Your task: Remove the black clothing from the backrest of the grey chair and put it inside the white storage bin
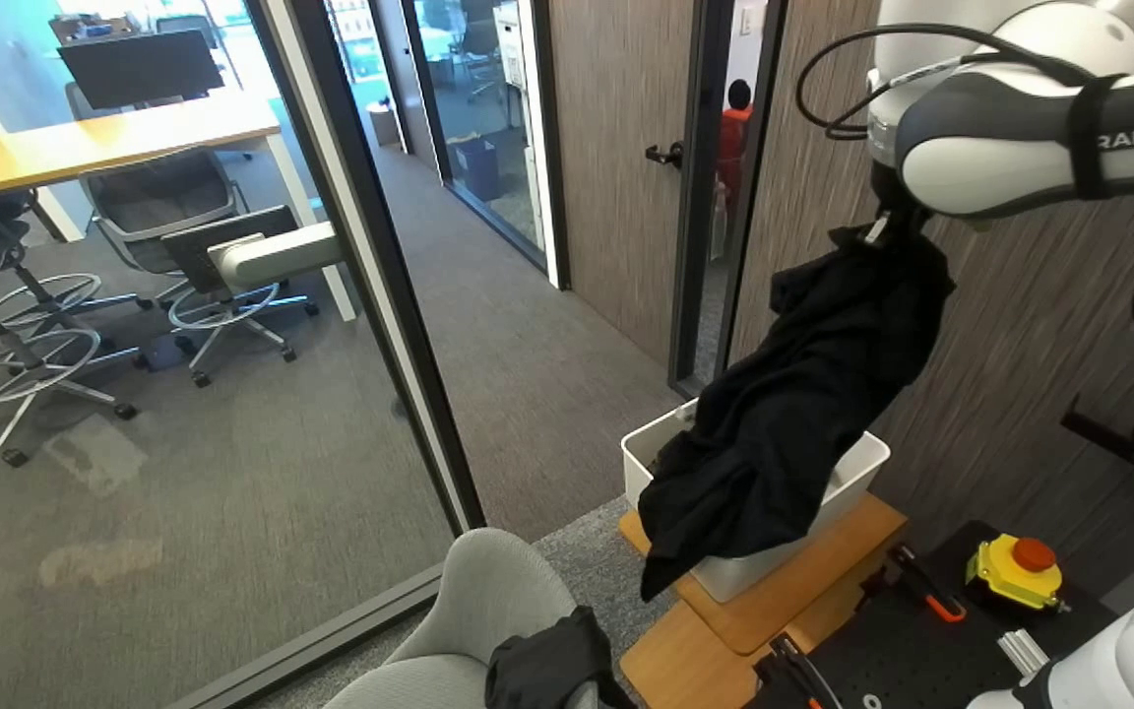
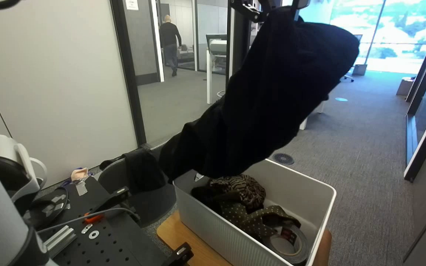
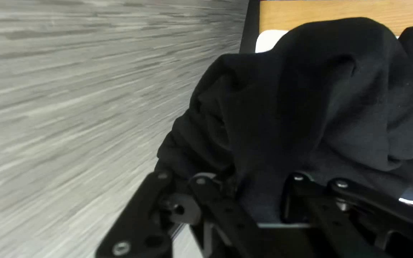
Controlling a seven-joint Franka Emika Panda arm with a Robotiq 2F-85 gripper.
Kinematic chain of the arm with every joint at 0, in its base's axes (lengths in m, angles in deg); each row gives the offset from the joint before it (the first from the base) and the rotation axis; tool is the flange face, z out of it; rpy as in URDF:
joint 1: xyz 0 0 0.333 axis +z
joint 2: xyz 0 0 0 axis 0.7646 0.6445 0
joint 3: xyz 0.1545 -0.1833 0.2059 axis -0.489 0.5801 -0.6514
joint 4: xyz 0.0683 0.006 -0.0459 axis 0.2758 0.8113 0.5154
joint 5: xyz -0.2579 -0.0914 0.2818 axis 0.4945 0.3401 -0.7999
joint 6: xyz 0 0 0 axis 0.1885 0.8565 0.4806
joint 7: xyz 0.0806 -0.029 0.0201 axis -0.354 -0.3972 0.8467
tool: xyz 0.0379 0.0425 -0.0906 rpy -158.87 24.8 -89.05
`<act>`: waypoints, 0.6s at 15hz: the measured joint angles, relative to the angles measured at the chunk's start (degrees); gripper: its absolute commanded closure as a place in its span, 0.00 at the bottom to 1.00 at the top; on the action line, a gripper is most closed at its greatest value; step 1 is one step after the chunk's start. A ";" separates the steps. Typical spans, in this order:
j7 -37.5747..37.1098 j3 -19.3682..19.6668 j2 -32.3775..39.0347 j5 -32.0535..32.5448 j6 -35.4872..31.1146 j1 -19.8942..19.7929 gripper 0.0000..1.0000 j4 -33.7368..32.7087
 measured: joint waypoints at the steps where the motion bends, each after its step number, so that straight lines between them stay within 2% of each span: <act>1: 0.00 0.94 -1.07 0.01 -0.05 -1.17 0.89 0.72; 4: -0.90 3.12 -1.89 -0.01 -1.51 -3.36 0.89 4.03; 9: -5.42 4.37 2.33 -0.35 -10.01 -4.76 0.89 11.07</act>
